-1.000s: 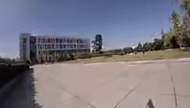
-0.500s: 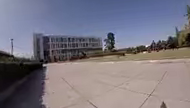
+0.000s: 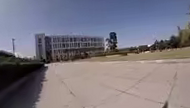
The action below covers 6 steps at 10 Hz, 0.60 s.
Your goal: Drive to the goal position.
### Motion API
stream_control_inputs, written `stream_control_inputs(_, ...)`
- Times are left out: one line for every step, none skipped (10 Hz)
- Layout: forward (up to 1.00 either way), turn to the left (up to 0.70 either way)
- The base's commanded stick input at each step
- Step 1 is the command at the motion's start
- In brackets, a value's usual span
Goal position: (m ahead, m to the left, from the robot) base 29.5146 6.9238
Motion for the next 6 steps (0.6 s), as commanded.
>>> stream_control_inputs(0.7,0.27)
stream_control_inputs(0.7,0.27)
stream_control_inputs(0.7,0.27)
stream_control_inputs(0.7,0.27)
stream_control_inputs(0.7,0.27)
stream_control_inputs(0.7,0.27)
